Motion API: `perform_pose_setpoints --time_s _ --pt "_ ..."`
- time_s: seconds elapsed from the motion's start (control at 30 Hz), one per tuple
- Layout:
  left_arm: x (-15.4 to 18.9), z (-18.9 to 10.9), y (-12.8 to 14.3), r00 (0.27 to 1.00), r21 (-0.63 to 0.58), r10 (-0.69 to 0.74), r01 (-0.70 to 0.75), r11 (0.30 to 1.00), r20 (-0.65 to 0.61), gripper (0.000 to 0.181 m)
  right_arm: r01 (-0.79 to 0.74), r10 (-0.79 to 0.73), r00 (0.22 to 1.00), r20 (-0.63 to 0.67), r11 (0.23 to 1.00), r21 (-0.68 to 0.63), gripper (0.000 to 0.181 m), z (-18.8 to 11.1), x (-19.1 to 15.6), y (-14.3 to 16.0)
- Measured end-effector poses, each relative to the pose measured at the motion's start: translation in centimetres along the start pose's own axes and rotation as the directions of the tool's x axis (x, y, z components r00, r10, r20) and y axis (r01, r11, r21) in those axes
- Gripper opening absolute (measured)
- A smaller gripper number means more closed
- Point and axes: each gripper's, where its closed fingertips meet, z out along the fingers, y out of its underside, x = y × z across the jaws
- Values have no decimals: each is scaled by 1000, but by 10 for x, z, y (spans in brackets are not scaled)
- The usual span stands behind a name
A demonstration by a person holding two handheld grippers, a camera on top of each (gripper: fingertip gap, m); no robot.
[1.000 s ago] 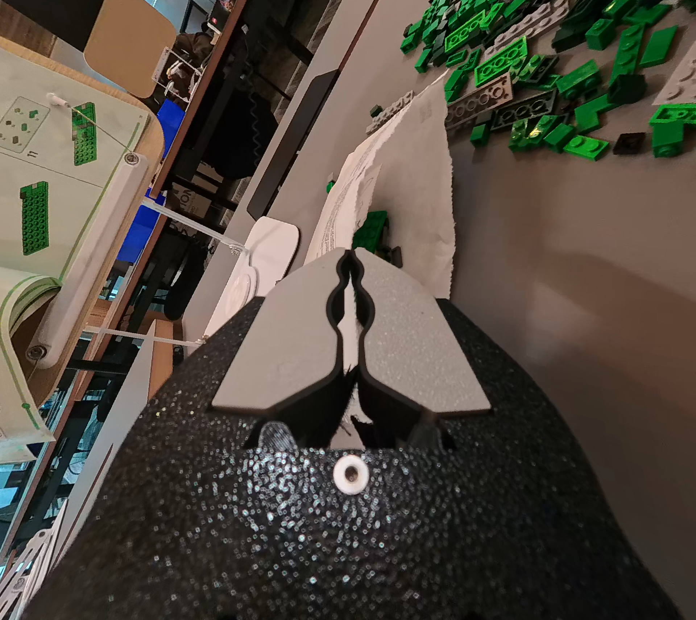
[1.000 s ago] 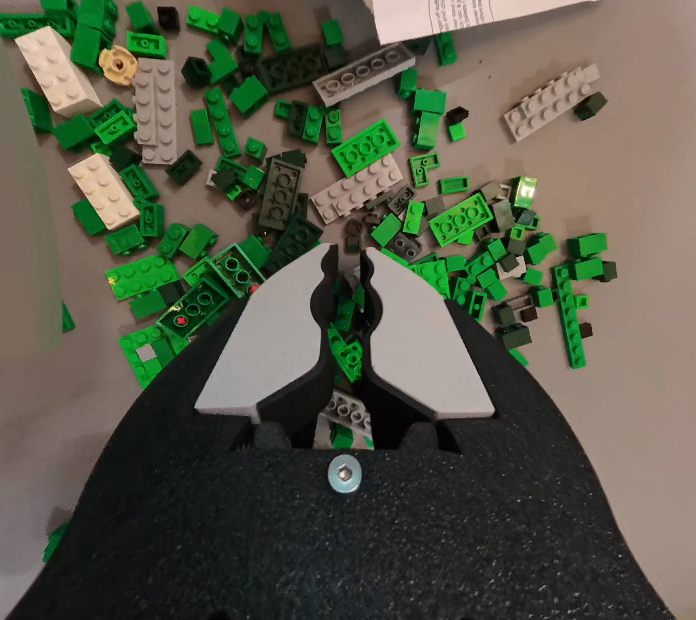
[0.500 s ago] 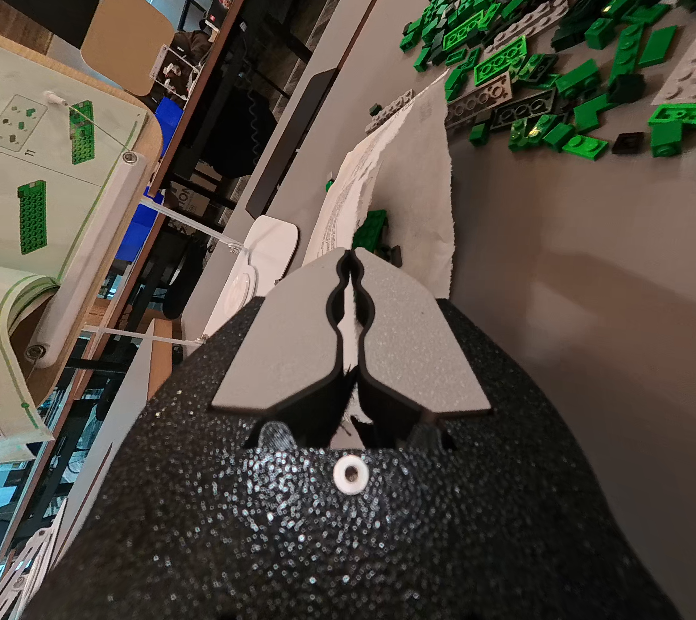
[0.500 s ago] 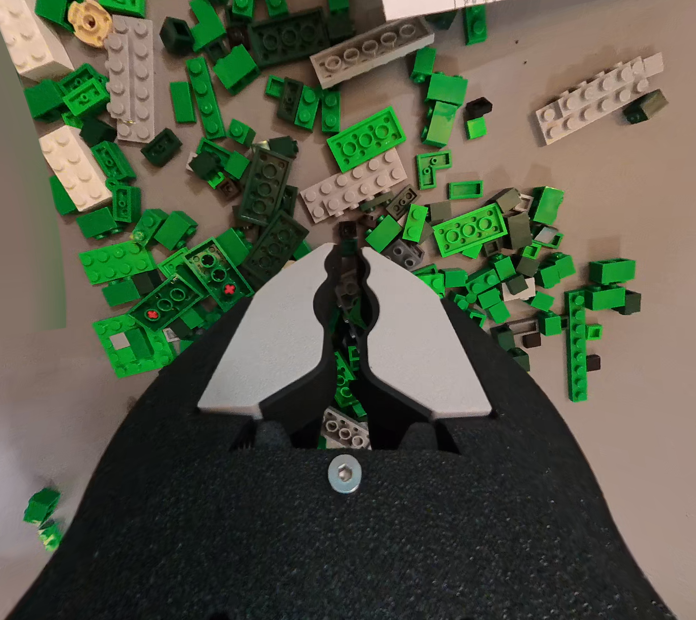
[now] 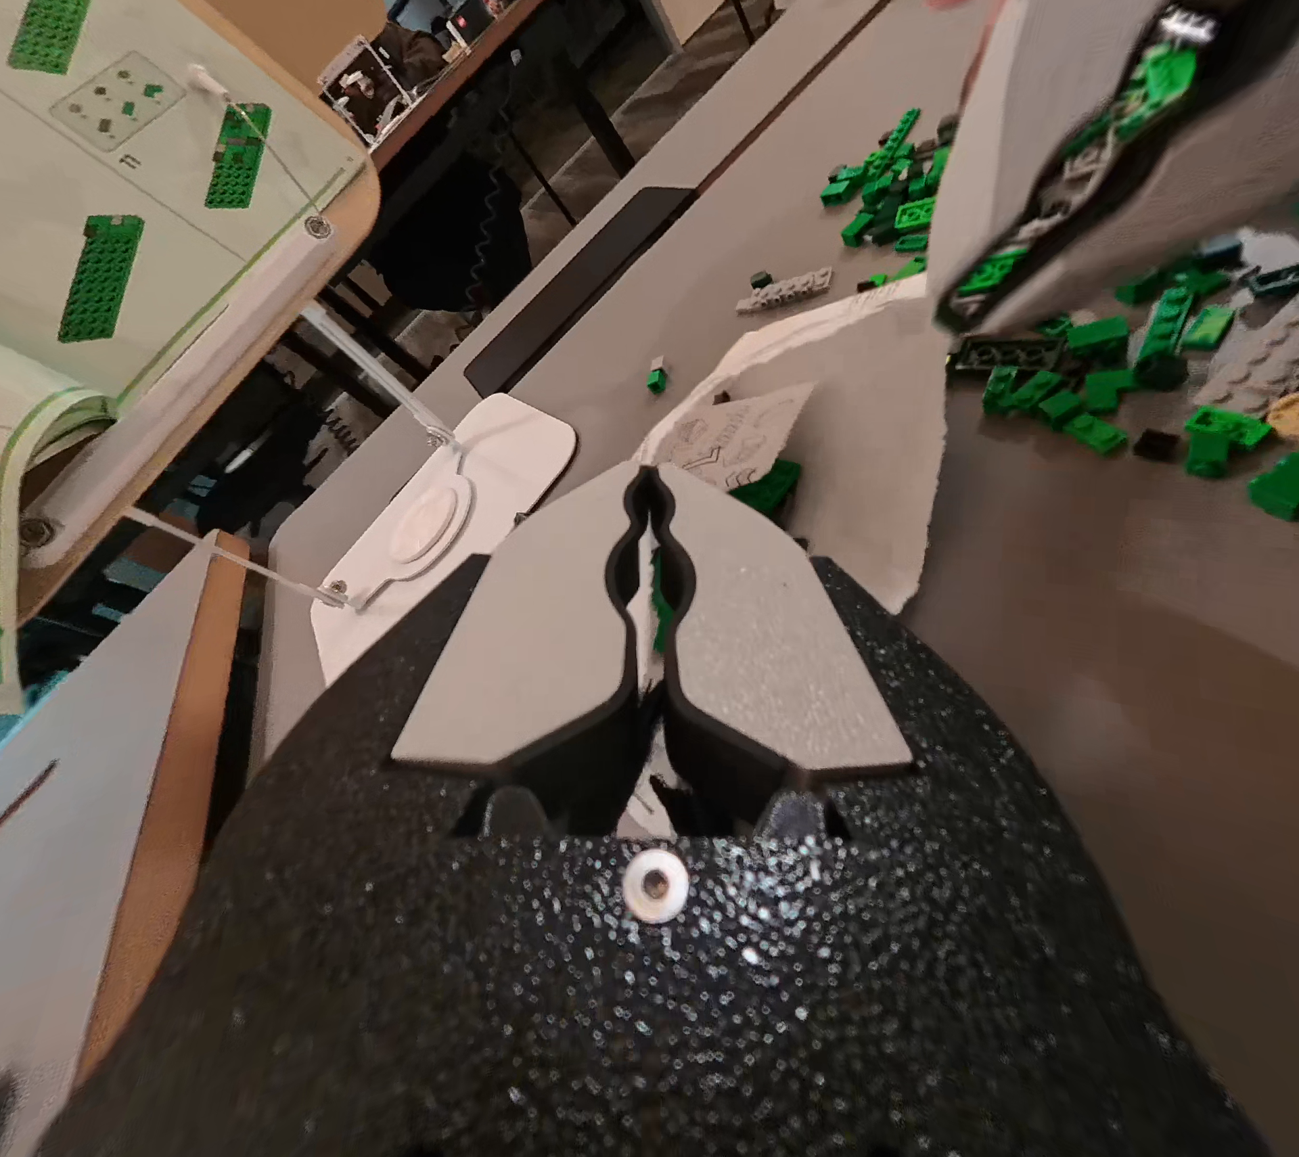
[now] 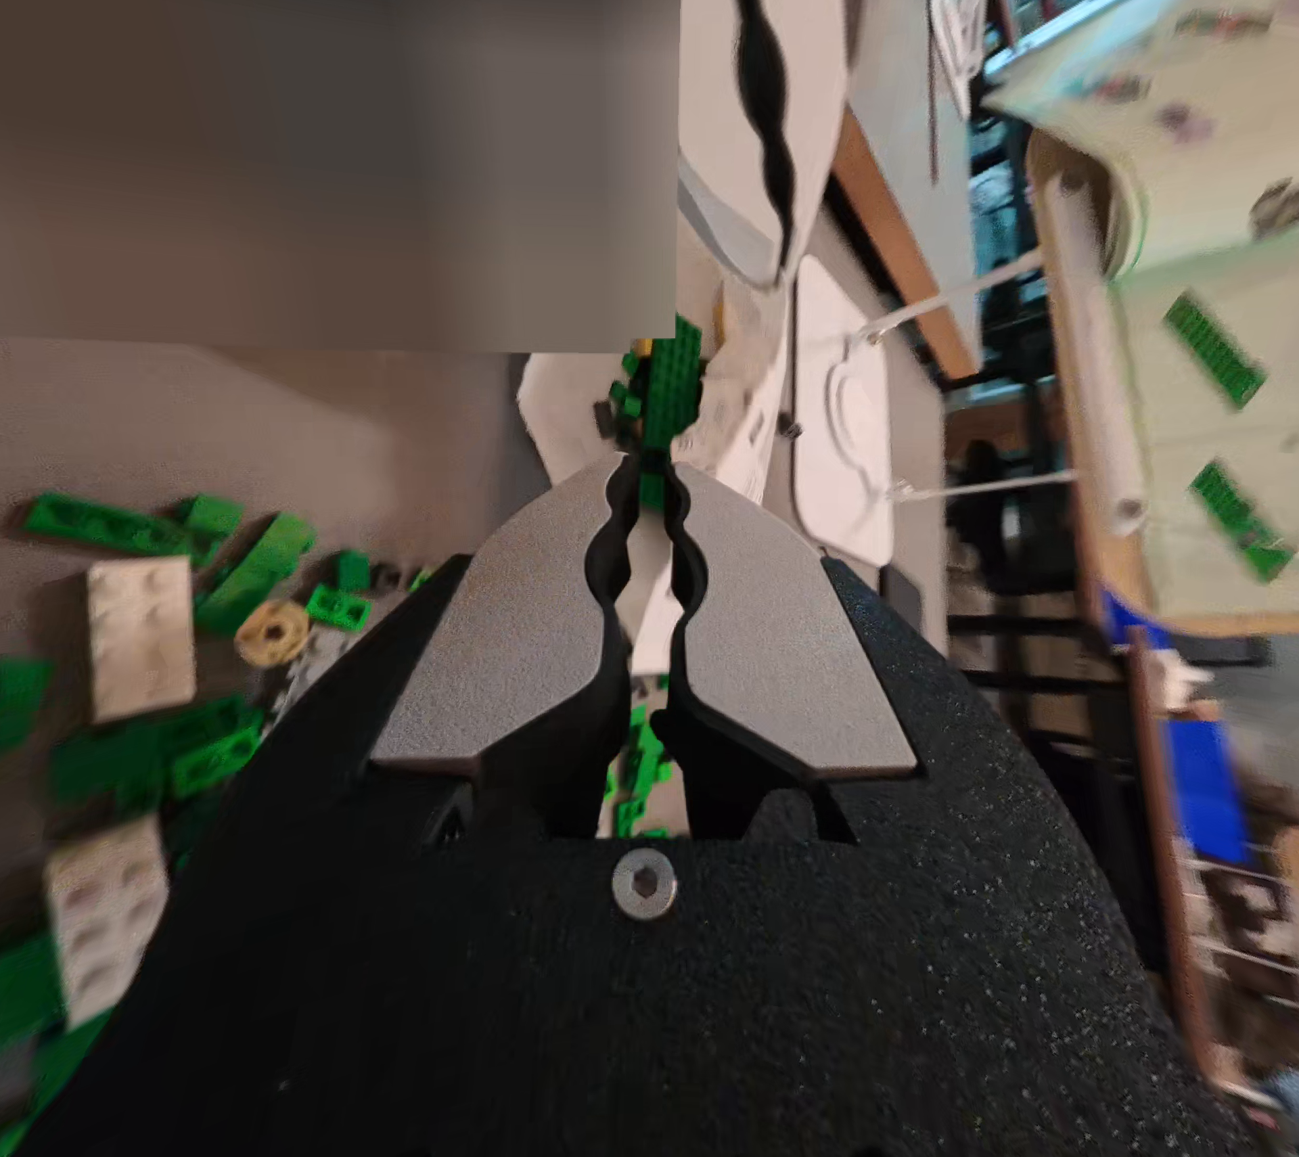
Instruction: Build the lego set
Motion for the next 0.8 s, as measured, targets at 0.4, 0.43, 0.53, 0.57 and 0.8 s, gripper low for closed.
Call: perform_pose_setpoints --time_s 0.4,0.43,0.53,0.57,0.8 --pt "-2 -5 -8 995 59 -91 93 994 -32 0 327 -401 897 -188 886 -330 14 47 3 8" --pt "-1 -6 -9 996 60 -83 85 995 -31 0 318 -393 900 -188 888 -331 16 47 1 7" --pt "-1 -6 -9 998 61 -64 66 996 -23 0 273 -341 917 -205 914 -300 19 40 -2 1" --pt "0 -6 -9 998 62 -62 63 996 -24 0 246 -311 928 -207 926 -288 19 35 -4 0" --pt "0 -4 -8 998 61 -50 51 997 -24 0 -232 186 959 -215 949 -214 11 -61 -1 34"
